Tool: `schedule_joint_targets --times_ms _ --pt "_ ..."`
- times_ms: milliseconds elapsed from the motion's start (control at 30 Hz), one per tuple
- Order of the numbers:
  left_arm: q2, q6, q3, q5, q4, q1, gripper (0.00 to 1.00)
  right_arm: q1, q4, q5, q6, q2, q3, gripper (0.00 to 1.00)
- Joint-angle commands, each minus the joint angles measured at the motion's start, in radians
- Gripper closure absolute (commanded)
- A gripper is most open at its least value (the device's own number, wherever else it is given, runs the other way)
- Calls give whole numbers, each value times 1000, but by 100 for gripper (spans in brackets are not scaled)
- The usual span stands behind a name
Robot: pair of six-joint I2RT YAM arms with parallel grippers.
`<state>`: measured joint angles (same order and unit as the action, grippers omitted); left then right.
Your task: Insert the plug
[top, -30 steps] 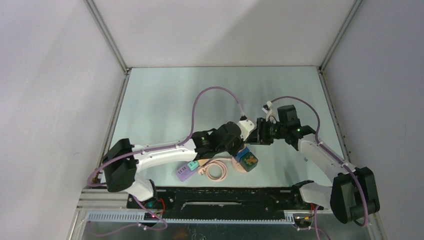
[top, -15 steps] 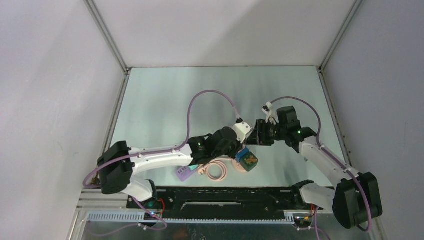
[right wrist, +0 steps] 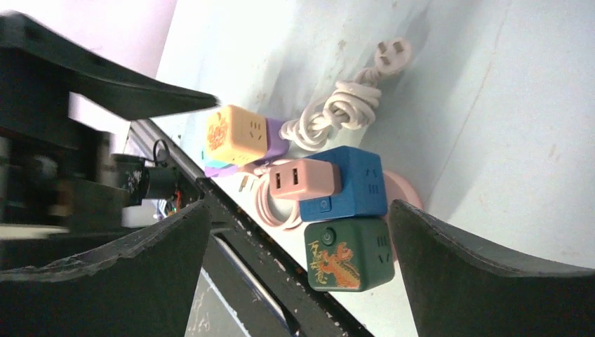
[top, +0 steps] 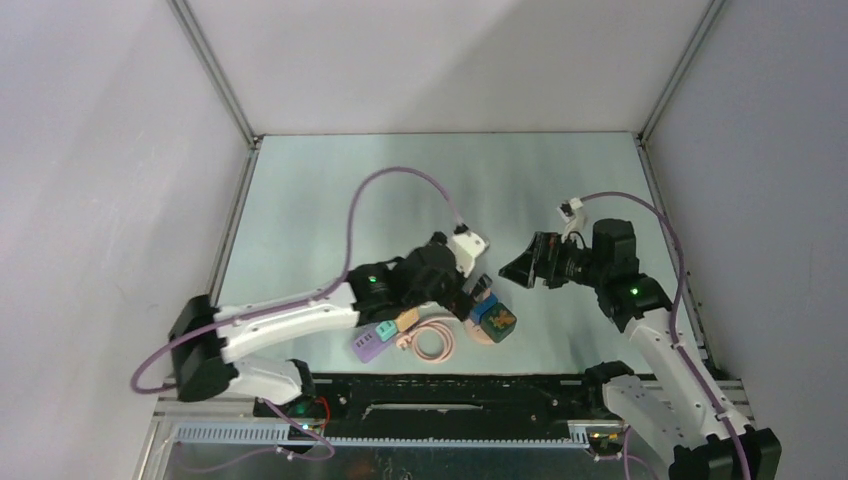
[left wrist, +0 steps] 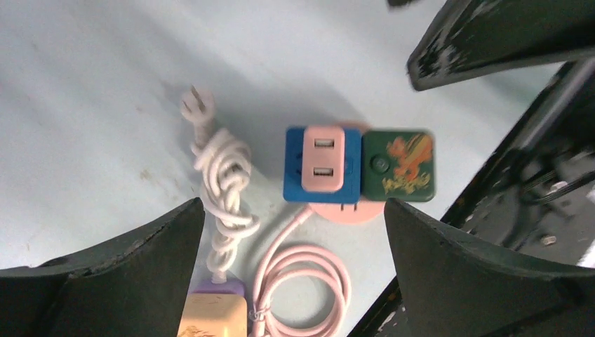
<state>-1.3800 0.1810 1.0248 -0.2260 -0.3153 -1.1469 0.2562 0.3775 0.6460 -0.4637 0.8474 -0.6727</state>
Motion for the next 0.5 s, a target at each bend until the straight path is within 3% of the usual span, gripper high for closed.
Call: schedule_joint_targets --times_ms 0,233,467 --pt "167 -8 52 83 75 89 0 -62 -9 26 10 -17 -28 0" --pt "349 31 -62 268 88 382 0 -134 -4 33 62 33 -28 0" --pt "447 74 -173 535 113 840 0 -183 -5 -70 129 104 -70 1"
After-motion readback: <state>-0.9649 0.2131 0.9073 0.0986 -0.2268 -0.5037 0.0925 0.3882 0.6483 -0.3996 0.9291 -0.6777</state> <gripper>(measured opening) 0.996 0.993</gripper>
